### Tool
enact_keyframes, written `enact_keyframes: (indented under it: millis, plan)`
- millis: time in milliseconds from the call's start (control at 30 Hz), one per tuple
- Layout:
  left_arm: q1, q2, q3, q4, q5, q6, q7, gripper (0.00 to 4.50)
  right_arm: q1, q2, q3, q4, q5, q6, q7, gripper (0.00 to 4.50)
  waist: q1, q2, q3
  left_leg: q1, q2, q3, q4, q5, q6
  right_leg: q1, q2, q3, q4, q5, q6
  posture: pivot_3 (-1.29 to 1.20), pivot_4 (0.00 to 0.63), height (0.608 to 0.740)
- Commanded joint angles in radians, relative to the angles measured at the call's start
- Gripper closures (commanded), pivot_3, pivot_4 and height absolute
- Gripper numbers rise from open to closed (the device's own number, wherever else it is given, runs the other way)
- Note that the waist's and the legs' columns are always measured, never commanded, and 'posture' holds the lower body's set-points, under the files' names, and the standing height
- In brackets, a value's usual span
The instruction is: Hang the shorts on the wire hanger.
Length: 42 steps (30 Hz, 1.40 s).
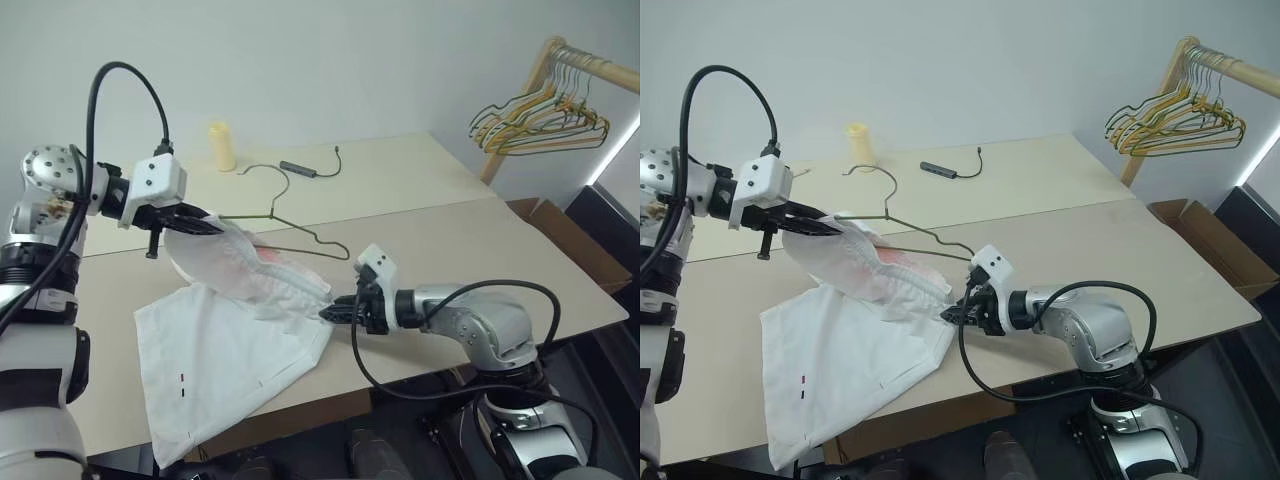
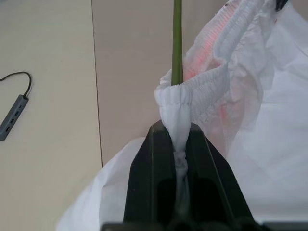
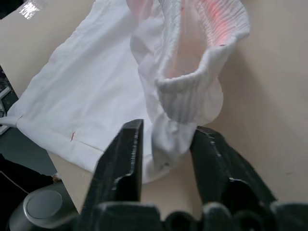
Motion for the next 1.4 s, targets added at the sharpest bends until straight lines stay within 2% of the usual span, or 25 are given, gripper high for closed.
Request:
enact_keyframes:
  millis: [33,200,333,433,700,833,1067,1167,1267,1400]
  plan:
    - [-0.008,0.006,0.049,-0.031,-0.017,0.016,-0.002,4.50,-0.019,-0.004,-0.005,0.017,0.003,-0.005,-0.024,4.45,-0.002,0.000,0.000,0.000,0.000,0.000,0.000,0.000,0.000,0.000,0.000,0.000,0.000,0.000,0.000,-0.17,0.000,0.740]
    - [0.005,0.017,0.044,-0.057,-0.077,0.041,-0.016,4.50,-0.013,-0.025,-0.008,0.068,-0.008,-0.046,-0.029,4.45,-0.009,0.000,0.000,0.000,0.000,0.000,0.000,0.000,0.000,0.000,0.000,0.000,0.000,0.000,0.000,-0.17,0.000,0.740]
    - [0.029,0.054,0.016,-0.111,-0.150,0.077,-0.016,4.50,-0.064,-0.038,-0.088,0.169,-0.001,-0.067,-0.043,4.45,-0.017,0.000,0.000,0.000,0.000,0.000,0.000,0.000,0.000,0.000,0.000,0.000,0.000,0.000,0.000,-0.16,0.000,0.740]
    - [0.043,0.063,0.008,-0.129,-0.161,0.087,-0.016,4.50,-0.104,-0.063,-0.125,0.237,0.010,-0.081,-0.019,4.45,-0.019,0.000,0.000,0.000,0.000,-0.001,0.000,0.000,0.000,0.000,-0.001,0.000,0.000,0.001,0.001,-0.16,0.000,0.740]
    - [0.085,0.058,0.023,-0.150,-0.140,0.092,-0.016,4.50,-0.135,-0.155,-0.128,0.302,-0.020,-0.195,0.035,4.45,-0.019,0.000,0.000,0.000,0.000,0.000,-0.001,0.000,0.000,0.001,0.000,0.000,-0.001,0.001,0.001,-0.15,0.000,0.740]
    - [0.096,0.046,0.031,-0.152,-0.113,0.099,-0.011,4.50,-0.126,-0.193,-0.108,0.272,-0.033,-0.239,0.070,4.45,-0.019,0.000,0.000,0.000,0.000,0.000,-0.001,0.000,0.000,0.001,0.000,0.000,-0.001,0.001,0.001,-0.16,0.000,0.740]
    - [0.095,0.021,0.025,-0.147,-0.058,0.075,0.008,4.50,-0.120,-0.278,0.015,0.161,-0.166,-0.447,0.122,4.45,-0.019,0.000,0.000,0.000,0.000,0.000,0.000,0.000,0.000,0.001,0.000,0.000,-0.001,0.001,0.001,-0.18,0.000,0.740]
    - [0.078,-0.007,0.043,-0.147,-0.067,0.079,0.019,4.50,-0.166,-0.313,0.072,0.110,-0.223,-0.510,0.155,4.45,-0.020,0.000,0.000,0.000,0.000,0.000,0.000,0.000,0.000,0.000,0.000,0.000,-0.001,0.001,0.001,-0.18,0.000,0.740]
    - [0.061,-0.026,0.048,-0.148,-0.053,0.078,0.032,4.50,-0.265,-0.288,0.081,0.096,-0.227,-0.477,0.152,4.45,-0.024,0.000,0.000,0.000,0.000,0.001,0.000,0.000,0.000,0.000,0.000,0.001,-0.001,0.001,0.001,-0.18,0.000,0.740]
    - [0.063,-0.031,0.046,-0.152,-0.034,0.067,0.040,4.50,-0.324,-0.298,0.134,0.088,-0.300,-0.493,0.154,4.45,-0.026,0.000,0.000,0.001,0.000,0.001,0.000,0.000,0.000,0.000,0.000,0.001,-0.001,0.001,0.001,-0.18,0.000,0.740]
